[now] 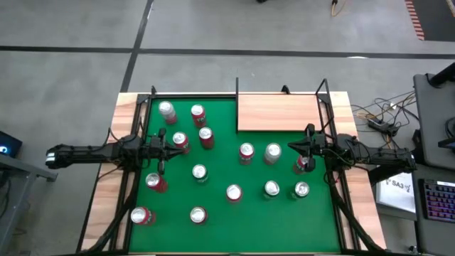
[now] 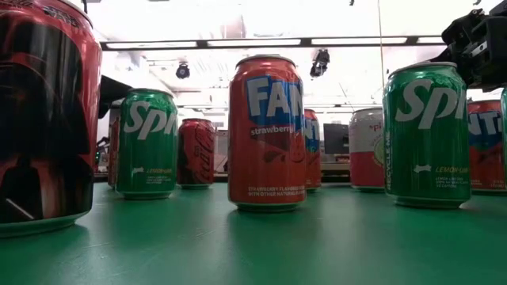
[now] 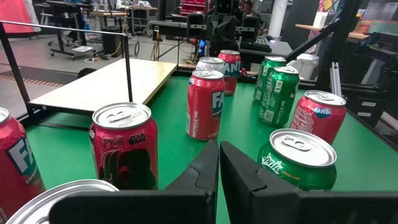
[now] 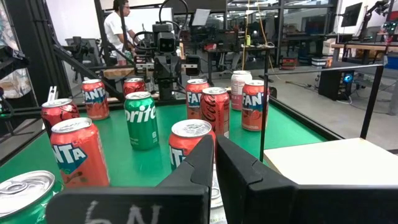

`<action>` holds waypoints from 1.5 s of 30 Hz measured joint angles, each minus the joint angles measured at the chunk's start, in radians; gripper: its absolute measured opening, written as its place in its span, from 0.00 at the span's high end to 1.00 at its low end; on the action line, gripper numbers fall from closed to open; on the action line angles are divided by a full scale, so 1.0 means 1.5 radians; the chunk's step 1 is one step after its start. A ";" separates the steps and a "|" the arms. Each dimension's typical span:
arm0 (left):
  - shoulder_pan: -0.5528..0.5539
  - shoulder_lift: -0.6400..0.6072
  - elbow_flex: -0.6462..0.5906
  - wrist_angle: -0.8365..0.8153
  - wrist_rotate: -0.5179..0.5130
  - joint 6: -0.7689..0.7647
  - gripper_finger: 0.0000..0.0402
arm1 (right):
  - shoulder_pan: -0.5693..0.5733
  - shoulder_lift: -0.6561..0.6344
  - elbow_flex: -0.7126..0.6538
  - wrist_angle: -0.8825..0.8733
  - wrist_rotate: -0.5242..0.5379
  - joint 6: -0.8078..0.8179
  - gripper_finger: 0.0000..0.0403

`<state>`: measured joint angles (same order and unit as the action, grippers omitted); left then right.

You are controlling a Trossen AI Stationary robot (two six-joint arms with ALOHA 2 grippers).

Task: Place canned beverage on shelf

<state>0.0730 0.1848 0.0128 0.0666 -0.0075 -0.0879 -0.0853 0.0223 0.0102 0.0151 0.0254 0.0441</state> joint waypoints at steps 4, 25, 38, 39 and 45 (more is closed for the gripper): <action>0.000 0.000 0.000 0.000 0.000 0.000 1.00 | 0.000 0.000 0.000 0.000 0.000 0.000 0.98; -0.001 0.006 0.000 0.357 0.005 -0.186 1.00 | 0.008 0.052 0.008 0.222 -0.023 0.151 0.98; -0.002 0.052 0.000 0.544 0.029 -0.198 1.00 | 0.012 0.192 0.198 0.092 -0.012 0.122 0.98; -0.002 0.060 0.000 0.544 0.018 -0.193 1.00 | 0.012 0.203 0.216 0.074 -0.007 0.120 0.98; -0.002 0.128 0.025 0.537 -0.050 -0.174 1.00 | 0.012 0.266 0.317 -0.056 0.053 0.120 0.98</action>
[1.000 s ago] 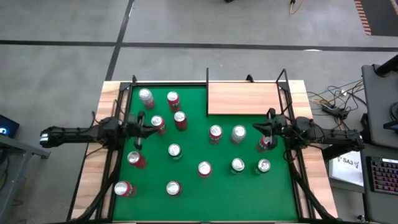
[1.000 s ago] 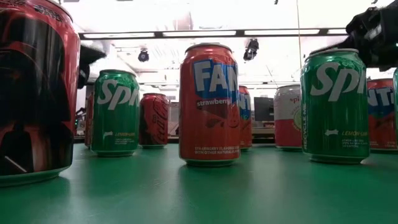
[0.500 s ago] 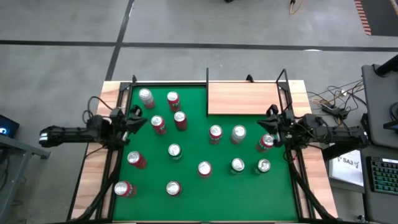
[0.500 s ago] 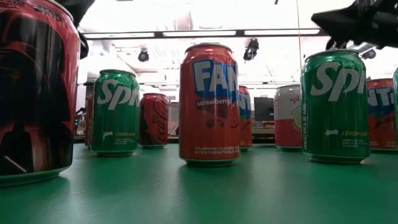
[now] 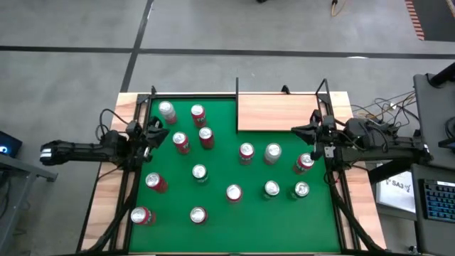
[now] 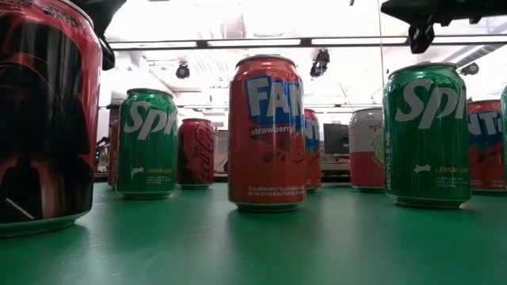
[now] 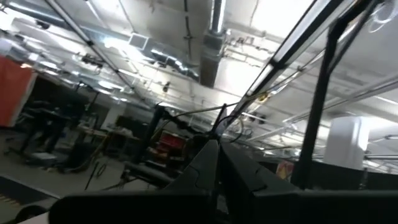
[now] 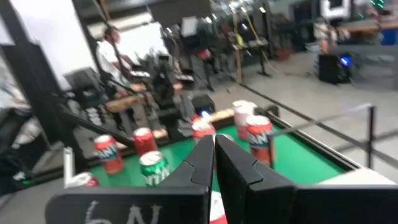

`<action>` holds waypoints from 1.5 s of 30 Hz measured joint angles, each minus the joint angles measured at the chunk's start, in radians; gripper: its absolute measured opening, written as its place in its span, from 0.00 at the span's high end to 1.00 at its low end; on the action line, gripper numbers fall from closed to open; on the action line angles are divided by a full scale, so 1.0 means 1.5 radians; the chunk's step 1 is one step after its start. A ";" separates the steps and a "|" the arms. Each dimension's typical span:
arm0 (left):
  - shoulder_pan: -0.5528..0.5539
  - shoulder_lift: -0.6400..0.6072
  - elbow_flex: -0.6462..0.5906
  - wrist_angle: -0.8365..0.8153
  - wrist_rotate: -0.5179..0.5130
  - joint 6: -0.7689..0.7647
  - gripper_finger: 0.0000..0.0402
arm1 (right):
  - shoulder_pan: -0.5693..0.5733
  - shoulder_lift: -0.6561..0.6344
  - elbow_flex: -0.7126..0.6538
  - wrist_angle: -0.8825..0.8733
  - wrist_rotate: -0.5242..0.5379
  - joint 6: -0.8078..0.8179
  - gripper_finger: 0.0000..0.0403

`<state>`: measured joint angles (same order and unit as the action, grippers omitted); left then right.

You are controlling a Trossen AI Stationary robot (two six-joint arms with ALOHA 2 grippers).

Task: Place canned beverage on shelf
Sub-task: Put the red soda can on the shelf

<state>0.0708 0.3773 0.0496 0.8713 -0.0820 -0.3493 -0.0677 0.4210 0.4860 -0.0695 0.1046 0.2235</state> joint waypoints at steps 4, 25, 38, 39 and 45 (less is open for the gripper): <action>0.000 0.068 0.058 -0.048 -0.001 0.003 1.00 | 0.000 0.028 0.052 -0.072 0.017 -0.005 0.98; -0.008 0.323 0.549 -1.166 -0.073 -0.011 1.00 | 0.000 0.044 0.086 -0.167 0.018 -0.008 0.98; -0.008 0.381 0.572 -1.226 -0.079 -0.025 1.00 | 0.000 0.044 0.086 -0.179 0.018 -0.010 0.98; -0.008 0.386 0.572 -1.226 -0.080 -0.025 0.99 | 0.000 0.044 0.086 -0.175 0.018 -0.010 0.98; -0.007 0.419 0.575 -1.226 -0.096 -0.019 0.87 | 0.000 0.044 0.086 -0.170 0.018 -0.021 0.98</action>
<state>0.0597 1.0064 0.9120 -0.9669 -0.2264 -0.3781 -0.0681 0.4877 0.6144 -0.3242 0.1322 0.1919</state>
